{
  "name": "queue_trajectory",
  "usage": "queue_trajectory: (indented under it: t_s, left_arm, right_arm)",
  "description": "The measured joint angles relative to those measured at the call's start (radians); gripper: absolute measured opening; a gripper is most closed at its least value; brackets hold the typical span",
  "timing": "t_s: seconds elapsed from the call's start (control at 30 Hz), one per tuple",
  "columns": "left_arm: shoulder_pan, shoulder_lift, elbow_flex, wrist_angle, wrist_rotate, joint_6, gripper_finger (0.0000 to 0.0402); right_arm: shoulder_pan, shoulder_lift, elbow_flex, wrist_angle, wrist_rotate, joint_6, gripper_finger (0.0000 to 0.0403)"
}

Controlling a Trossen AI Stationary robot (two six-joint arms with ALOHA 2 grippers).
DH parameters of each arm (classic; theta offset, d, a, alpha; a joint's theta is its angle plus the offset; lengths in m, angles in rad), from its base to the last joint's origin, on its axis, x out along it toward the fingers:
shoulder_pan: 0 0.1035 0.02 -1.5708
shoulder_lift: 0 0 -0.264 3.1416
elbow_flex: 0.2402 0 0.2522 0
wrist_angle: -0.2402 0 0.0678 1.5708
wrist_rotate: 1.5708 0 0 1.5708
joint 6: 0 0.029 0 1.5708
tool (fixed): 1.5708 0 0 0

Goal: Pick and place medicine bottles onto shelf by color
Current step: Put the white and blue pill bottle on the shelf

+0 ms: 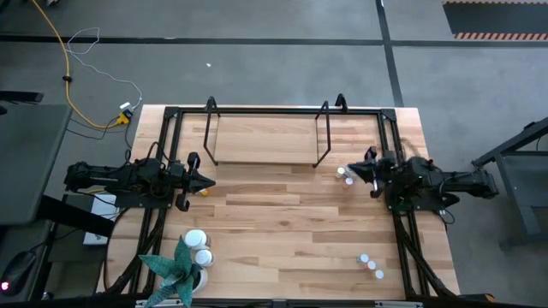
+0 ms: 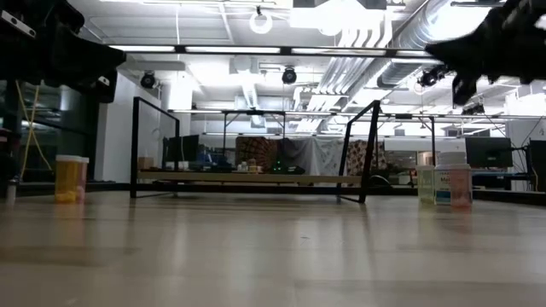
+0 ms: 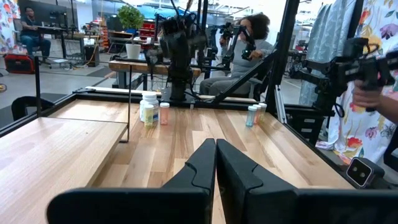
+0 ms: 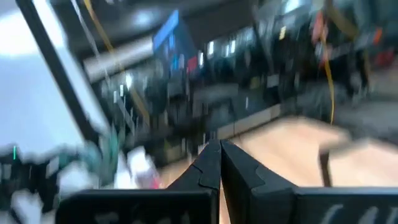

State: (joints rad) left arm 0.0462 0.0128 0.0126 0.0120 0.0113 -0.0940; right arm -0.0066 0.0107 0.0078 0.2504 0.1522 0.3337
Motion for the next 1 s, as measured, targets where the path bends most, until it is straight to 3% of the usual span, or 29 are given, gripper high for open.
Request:
queue_trajectory:
  t_s: [0.13, 0.27, 0.47, 0.63, 0.83, 1.0]
  left_arm:
    - [0.0, 0.0, 0.0, 0.0, 0.0, 0.0, 0.0003]
    - [0.0, 0.0, 0.0, 0.0, 0.0, 0.0, 0.0003]
    - [0.0, 0.0, 0.0, 0.0, 0.0, 0.0, 0.0003]
    - [0.0, 0.0, 0.0, 0.0, 0.0, 0.0, 0.0003]
    - [0.0, 0.0, 0.0, 0.0, 0.0, 0.0, 0.0003]
    - [0.0, 0.0, 0.0, 0.0, 0.0, 0.0, 0.0003]
  right_arm:
    - [0.0, 0.029, 0.003, 0.187, 0.023, 0.001, 0.0001]
    - [0.0, 0.107, 0.084, 0.091, 0.078, -0.003, 0.0019]
    - [0.0, 0.286, 0.367, -0.475, 0.239, -0.011, 0.0129]
    - [0.0, 0.456, 0.607, -0.975, 0.367, 0.165, 0.0213]
    - [0.0, 0.631, 0.734, -1.316, 0.366, 0.47, 0.0235]
    - [-0.001, 0.728, 0.736, -1.396, 0.285, 0.584, 0.0236]
